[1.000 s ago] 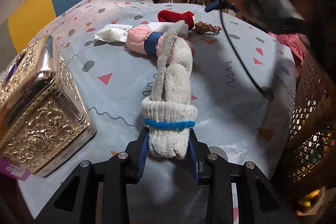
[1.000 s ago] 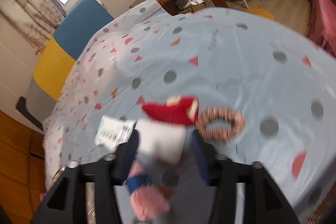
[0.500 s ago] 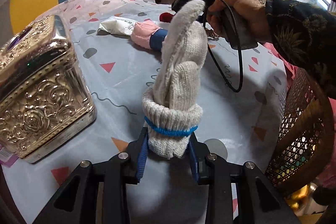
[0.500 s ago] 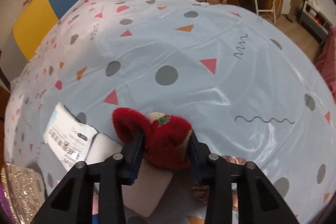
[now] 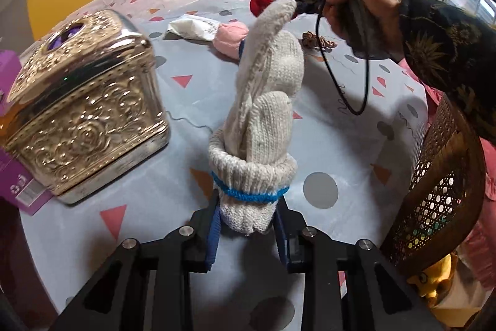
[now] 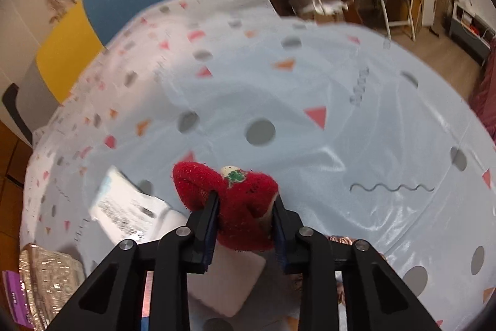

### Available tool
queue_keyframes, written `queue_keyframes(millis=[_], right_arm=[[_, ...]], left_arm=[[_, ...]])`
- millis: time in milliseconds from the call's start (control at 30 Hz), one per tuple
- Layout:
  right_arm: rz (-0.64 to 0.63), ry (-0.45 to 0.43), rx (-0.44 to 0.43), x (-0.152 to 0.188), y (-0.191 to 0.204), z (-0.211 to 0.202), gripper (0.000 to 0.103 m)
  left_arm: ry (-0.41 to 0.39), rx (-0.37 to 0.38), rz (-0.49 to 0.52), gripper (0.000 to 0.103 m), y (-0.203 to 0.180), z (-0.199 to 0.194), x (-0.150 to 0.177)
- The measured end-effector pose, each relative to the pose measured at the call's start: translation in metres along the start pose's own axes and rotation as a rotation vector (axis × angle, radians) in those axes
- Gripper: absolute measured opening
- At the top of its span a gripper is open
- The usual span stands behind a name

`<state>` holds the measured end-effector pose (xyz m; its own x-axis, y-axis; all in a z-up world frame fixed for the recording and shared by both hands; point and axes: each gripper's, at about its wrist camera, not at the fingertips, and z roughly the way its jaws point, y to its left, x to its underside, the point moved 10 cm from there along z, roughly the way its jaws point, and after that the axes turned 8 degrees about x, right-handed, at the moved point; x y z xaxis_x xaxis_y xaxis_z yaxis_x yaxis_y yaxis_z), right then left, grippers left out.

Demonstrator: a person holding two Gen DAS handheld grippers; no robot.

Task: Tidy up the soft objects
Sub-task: 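Grasp the red knit slipper with the right gripper while the left gripper holds the glove, then place the white glove in the gold tray with the left gripper while the right gripper holds the red slipper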

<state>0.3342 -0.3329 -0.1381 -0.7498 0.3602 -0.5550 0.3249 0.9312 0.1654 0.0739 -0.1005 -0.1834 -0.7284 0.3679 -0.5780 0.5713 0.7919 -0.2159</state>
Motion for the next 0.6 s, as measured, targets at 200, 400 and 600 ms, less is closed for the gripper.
queue_keyframes(millis=[200, 400, 600], right_arm=[[-0.106, -0.014, -0.072, 0.018, 0.041, -0.03, 0.03], [-0.217, -0.01, -0.108, 0.05, 0.08, -0.045, 0.03], [-0.393, 0.005, -0.093, 0.077, 0.108, -0.04, 0.03]], left_arm=[[-0.021, 0.012, 0.013, 0.03, -0.005, -0.017, -0.005], [-0.121, 0.021, 0.005, 0.03, -0.006, -0.059, -0.039], [-0.267, -0.007, -0.063, 0.03, 0.016, -0.117, -0.087]])
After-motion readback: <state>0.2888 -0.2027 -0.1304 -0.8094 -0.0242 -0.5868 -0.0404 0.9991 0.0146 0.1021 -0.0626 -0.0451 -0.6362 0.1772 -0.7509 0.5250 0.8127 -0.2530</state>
